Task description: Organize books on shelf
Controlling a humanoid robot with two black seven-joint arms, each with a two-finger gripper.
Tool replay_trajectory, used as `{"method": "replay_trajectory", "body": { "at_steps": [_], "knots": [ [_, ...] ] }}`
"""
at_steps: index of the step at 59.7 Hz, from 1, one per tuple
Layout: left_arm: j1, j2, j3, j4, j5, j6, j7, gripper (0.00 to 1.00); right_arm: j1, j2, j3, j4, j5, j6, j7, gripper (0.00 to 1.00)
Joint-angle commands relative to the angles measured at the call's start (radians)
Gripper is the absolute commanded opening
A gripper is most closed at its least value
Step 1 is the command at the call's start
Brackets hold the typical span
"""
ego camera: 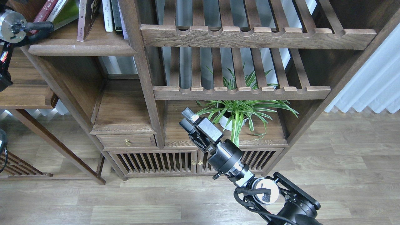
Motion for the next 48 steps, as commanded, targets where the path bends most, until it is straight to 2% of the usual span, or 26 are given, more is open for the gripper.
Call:
{"method": "replay_trajectory", "body": {
  "at_steps": [1, 11, 17, 18, 21, 38, 48],
  "knots": [
    [0.043, -0.008, -0.015, -0.063, -0.002, 0.034, -0.001, 0.48, 0.001, 0.000, 0.005, 0.000, 0.000, 0.000, 0.000, 0.90],
    [0.043, -0.009, -0.034, -0.113, -0.007, 0.032, -0.004, 0.49, -0.005, 0.000, 0.004, 0.000, 0.000, 0.000, 0.000, 0.90],
    [0.049, -0.003, -0.082, -0.150, -0.008, 0.034, -0.004, 0.54, -0.025, 0.000, 0.002, 0.000, 0.000, 0.000, 0.000, 0.90],
    [0.062, -0.002, -0.115, -0.168, -0.008, 0.034, -0.002, 0.58, -0.028, 0.000, 0.004, -0.002, -0.002, 0.000, 0.000, 0.90],
    [0.072, 0.001, -0.143, -0.187, -0.008, 0.032, -0.002, 0.59, -0.028, 0.000, 0.005, -0.002, -0.002, 0.000, 0.000, 0.90],
    [0.220, -0.003, -0.225, -0.342, -0.040, 0.031, -0.005, 0.61, -0.030, 0.000, -0.004, -0.031, -0.005, 0.000, -0.002, 0.90],
    [0.277, -0.011, -0.304, -0.374, -0.046, 0.029, -0.004, 0.68, -0.045, 0.000, -0.022, -0.016, -0.011, 0.000, -0.002, 0.92]
  ]
}}
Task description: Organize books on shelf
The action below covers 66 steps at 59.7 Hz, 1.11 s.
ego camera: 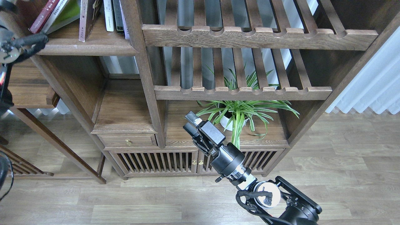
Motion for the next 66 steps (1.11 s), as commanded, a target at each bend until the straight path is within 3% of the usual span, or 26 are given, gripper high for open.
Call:
{"method": "replay_trajectory", "body": {
  "at_steps": [1, 13, 24, 51, 66],
  "knots": [
    [0.028, -0.005, -0.052, -0.023, -0.004, -0.001, 0.000, 0.69, -0.009, 0.000, -0.015, 0.017, -0.004, 0.000, 0.000, 0.93],
    [0.029, -0.019, -0.077, -0.073, -0.092, 0.001, -0.006, 0.73, 0.036, 0.000, -0.016, 0.047, -0.005, 0.000, 0.000, 0.94],
    [0.078, -0.192, -0.077, -0.118, -0.146, -0.028, -0.053, 0.99, 0.094, 0.000, -0.009, 0.058, -0.005, 0.000, 0.000, 0.94],
    [0.261, -0.380, -0.017, -0.118, -0.202, -0.376, -0.044, 0.99, 0.166, 0.000, 0.017, 0.057, -0.004, 0.000, 0.001, 0.98],
    [0.333, -0.380, 0.072, -0.118, -0.221, -0.376, -0.043, 0.99, 0.166, 0.000, 0.019, 0.058, -0.004, 0.000, 0.001, 0.98]
  ]
}}
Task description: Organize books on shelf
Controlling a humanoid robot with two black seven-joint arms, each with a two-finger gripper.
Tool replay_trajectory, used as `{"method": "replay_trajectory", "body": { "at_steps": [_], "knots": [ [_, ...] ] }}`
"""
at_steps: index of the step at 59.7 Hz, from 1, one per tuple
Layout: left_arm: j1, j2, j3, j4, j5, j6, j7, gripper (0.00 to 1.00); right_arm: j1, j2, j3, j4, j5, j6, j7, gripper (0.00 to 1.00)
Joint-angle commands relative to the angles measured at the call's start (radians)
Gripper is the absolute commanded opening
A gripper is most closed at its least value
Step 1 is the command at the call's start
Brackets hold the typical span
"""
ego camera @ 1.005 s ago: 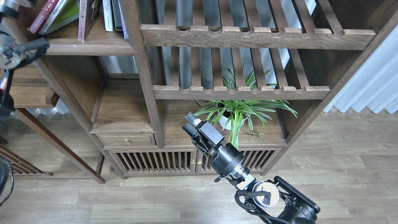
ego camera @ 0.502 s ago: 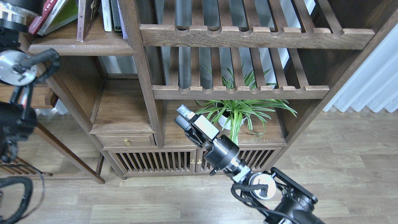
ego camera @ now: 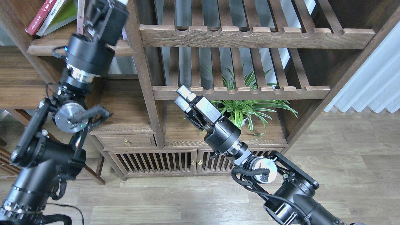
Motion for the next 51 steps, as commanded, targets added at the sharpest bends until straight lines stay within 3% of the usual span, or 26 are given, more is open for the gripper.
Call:
{"method": "replay_trajectory", "body": {
  "at_steps": [1, 12, 51],
  "knots": [
    [0.044, 0.000, 0.042, 0.000, -0.016, -0.001, -0.001, 0.99, 0.000, 0.000, 0.001, 0.001, 0.000, 0.000, 0.000, 0.98],
    [0.136, 0.000, 0.068, 0.000, -0.031, -0.001, 0.002, 0.98, 0.002, 0.000, 0.015, 0.001, 0.000, 0.000, -0.002, 0.98],
    [0.131, 0.000, 0.070, -0.001, -0.039, -0.001, 0.013, 0.95, -0.012, 0.000, 0.030, 0.006, 0.000, 0.000, -0.002, 0.98]
  ]
}}
